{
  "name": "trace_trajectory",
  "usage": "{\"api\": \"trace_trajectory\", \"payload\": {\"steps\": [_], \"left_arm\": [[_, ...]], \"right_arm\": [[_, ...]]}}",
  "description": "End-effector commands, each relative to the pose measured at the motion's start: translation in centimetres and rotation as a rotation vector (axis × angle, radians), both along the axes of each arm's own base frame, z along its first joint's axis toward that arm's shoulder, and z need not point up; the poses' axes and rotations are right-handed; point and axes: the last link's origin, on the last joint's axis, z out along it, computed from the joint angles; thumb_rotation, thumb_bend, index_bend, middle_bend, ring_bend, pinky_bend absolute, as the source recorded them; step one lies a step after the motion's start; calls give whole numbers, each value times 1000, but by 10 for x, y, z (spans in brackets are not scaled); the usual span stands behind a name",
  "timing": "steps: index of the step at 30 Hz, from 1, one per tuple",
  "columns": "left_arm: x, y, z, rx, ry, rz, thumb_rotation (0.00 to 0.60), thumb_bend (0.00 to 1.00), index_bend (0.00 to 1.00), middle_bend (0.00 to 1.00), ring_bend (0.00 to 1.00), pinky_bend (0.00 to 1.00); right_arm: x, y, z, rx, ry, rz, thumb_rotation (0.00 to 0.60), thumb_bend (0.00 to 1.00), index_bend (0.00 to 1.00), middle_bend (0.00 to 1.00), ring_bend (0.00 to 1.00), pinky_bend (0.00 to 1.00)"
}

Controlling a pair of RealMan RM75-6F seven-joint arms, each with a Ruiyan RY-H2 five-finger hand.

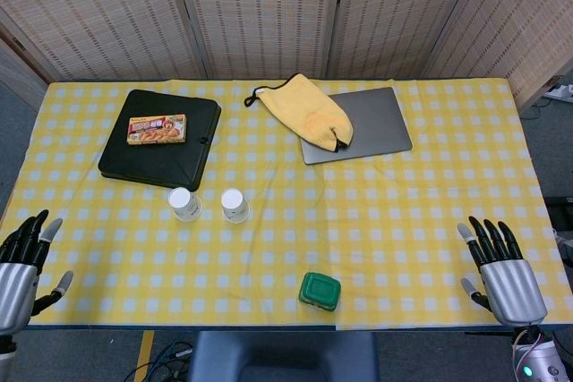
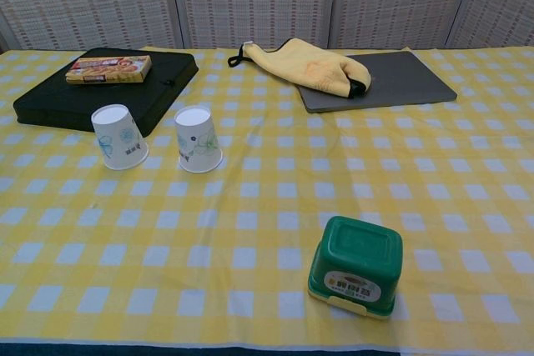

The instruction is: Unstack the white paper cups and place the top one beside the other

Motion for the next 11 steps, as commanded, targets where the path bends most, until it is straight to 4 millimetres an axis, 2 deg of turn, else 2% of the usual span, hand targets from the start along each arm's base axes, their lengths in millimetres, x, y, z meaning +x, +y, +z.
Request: {"api": "trace_trajectory", "payload": {"steps": [1, 11], "left_arm": [[-24, -11, -13, 12, -40, 48, 600, 321, 55, 0, 0, 183], [-27, -12, -10, 8, -48, 31, 600, 322, 60, 0, 0, 182]], "right_arm": [[0, -2, -1, -2, 5, -3, 600, 221, 31, 0, 0, 0], [2, 1, -5, 2, 20, 10, 600, 221, 31, 0, 0, 0]]}}
